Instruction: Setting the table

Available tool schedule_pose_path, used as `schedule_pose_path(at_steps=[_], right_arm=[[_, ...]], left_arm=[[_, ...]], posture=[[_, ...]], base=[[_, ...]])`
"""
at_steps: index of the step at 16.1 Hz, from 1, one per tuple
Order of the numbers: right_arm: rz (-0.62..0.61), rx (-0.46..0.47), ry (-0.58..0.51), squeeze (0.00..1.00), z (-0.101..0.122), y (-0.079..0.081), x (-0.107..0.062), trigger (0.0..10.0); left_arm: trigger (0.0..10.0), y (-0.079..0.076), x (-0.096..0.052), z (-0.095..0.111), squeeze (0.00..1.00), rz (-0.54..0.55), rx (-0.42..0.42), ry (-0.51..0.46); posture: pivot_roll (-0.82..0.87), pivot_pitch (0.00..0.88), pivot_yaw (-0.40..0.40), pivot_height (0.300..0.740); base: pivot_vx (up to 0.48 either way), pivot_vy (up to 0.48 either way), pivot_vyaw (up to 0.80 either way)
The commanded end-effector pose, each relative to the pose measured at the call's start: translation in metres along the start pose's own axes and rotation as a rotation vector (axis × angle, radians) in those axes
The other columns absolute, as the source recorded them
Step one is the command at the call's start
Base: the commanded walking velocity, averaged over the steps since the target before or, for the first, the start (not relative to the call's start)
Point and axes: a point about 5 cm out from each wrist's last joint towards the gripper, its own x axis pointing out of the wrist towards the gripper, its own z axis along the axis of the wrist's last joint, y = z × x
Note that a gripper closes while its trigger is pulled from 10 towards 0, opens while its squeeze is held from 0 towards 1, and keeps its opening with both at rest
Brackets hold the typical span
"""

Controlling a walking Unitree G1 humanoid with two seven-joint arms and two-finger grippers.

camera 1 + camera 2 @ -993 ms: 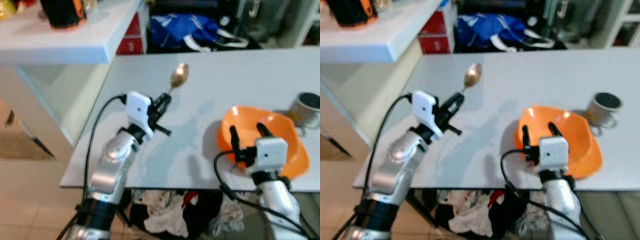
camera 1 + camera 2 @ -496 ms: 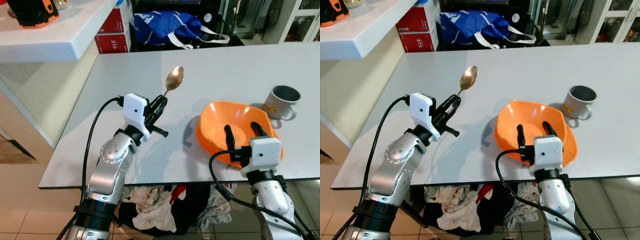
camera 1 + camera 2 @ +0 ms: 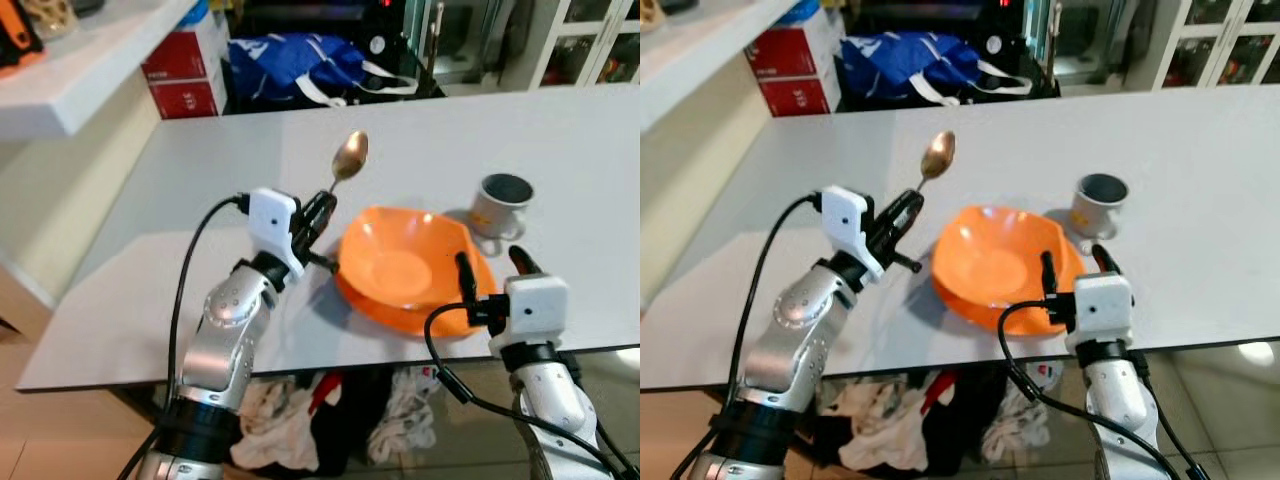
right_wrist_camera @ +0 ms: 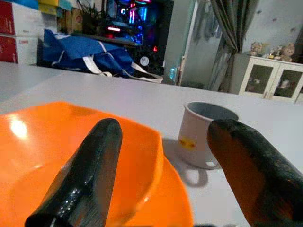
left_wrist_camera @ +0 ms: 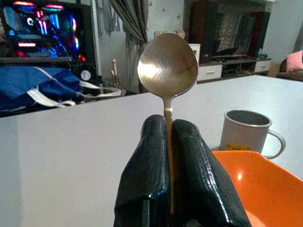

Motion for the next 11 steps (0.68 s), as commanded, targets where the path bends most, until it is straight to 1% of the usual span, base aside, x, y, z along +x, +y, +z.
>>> schedule_pose_path(at_steps=[1, 3, 7, 8, 10, 11], right_arm=[[0.015, -0.001, -0.013, 0.0, 0.003, 0.003, 0.001, 10.0], [0.014, -0.002, -0.012, 0.0, 0.003, 0.002, 0.0, 10.0], [0.015, 0.002, -0.008, 0.0, 0.002, 0.003, -0.001, 10.0], [0.015, 0.003, -0.006, 0.0, 0.002, 0.003, -0.001, 10.0], [0.018, 0.004, -0.003, 0.0, 0.002, 0.003, -0.001, 10.0], [0.019, 0.005, -0.001, 0.0, 0.001, 0.003, -0.001, 10.0]], left_arm=[[0.0, 0.005, -0.003, 0.004, 0.0, 0.023, 0.013, -0.016], [0.0, 0.002, -0.002, 0.007, 0.0, 0.014, 0.012, -0.028], [0.0, 0.005, 0.0, 0.009, 0.0, 0.055, 0.01, -0.018], [0.0, 0.014, 0.006, 0.01, 0.0, 0.118, 0.006, 0.009], [0.0, 0.034, 0.023, 0.016, 0.0, 0.265, -0.001, 0.027], [0.0, 0.036, 0.026, 0.016, 0.0, 0.283, -0.006, 0.035]], posture=[[-0.13, 0.0, 0.077, 0.74], [-0.13, 0.003, 0.076, 0.74], [-0.13, 0.01, 0.074, 0.74], [-0.13, 0.013, 0.069, 0.74], [-0.13, 0.017, 0.06, 0.74], [-0.13, 0.019, 0.057, 0.74]], base=[[0.326, -0.349, 0.0], [0.0, 0.0, 0.0], [0.0, 0.0, 0.0], [0.0, 0.0, 0.0], [0.0, 0.0, 0.0], [0.0, 0.0, 0.0]])
